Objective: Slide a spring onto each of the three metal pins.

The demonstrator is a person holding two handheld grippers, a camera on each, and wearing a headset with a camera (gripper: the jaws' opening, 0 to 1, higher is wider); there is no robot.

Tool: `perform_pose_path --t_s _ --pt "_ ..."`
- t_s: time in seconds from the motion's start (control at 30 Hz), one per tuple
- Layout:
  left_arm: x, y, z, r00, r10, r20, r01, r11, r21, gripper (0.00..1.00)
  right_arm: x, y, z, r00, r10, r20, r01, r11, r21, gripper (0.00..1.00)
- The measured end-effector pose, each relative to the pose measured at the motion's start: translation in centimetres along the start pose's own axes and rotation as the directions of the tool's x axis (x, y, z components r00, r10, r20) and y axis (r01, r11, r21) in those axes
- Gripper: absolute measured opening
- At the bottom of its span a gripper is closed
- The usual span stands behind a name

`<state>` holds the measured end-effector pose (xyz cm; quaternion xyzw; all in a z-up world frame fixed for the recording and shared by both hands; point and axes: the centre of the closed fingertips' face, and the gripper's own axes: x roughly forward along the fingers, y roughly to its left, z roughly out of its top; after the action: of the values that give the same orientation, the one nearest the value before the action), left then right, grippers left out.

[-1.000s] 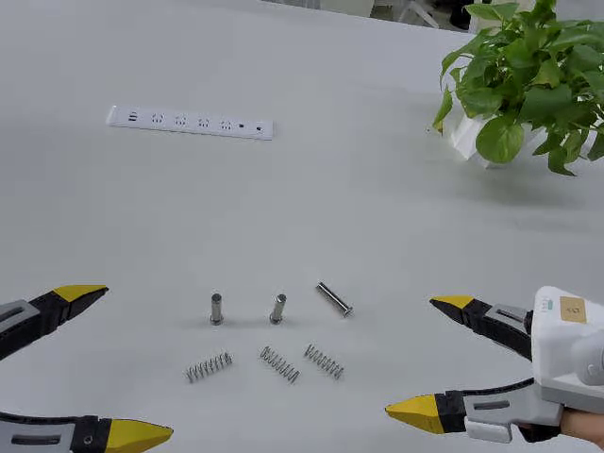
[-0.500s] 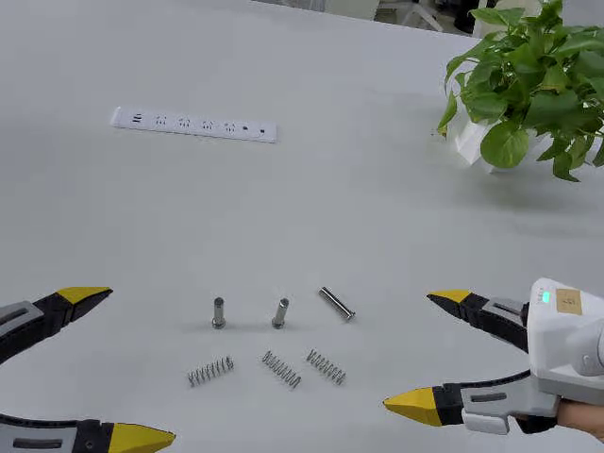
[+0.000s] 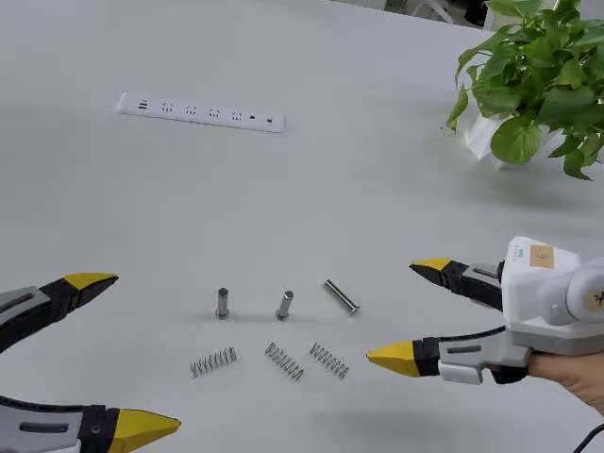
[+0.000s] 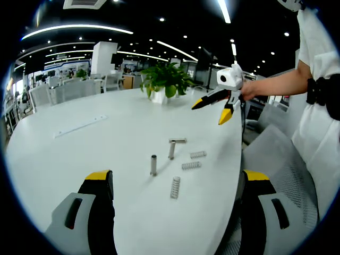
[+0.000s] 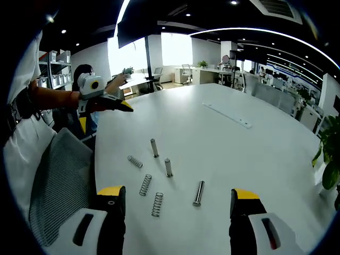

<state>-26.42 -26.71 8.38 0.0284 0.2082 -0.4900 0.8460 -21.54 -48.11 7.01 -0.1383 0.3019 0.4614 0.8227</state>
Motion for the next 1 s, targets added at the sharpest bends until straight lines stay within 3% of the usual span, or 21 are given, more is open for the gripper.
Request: perform_pose_path --t_s 0.33,0.67,0.83,1.0 --pt "0.2 0.1 -0.3 0.9999 -0.002 -0.01 0.002 1.0 0.005 0.99 2.4 -1.9 0.7 0.9988 -0.006 -0.049 0.006 1.0 0.014 0.67" --pt "0.3 0.5 0.1 0.9998 0.017 0.01 -0.017 1.0 -0.011 0.99 4.8 -3.6 0.6 0.9933 -0.005 -0.116 0.014 0.997 0.077 0.56" --pt "0.3 0.7 0.1 0.9995 0.025 0.018 -0.025 0.999 -0.021 0.99 6.2 -4.3 0.0 0.9844 0.001 -0.176 0.014 0.996 0.089 0.46" --pt "0.4 0.8 -0.1 0.9995 0.025 0.019 -0.025 0.999 -0.03 0.99 7.7 -4.4 -1.1 0.9642 0.019 -0.265 0.003 0.997 0.082 0.35"
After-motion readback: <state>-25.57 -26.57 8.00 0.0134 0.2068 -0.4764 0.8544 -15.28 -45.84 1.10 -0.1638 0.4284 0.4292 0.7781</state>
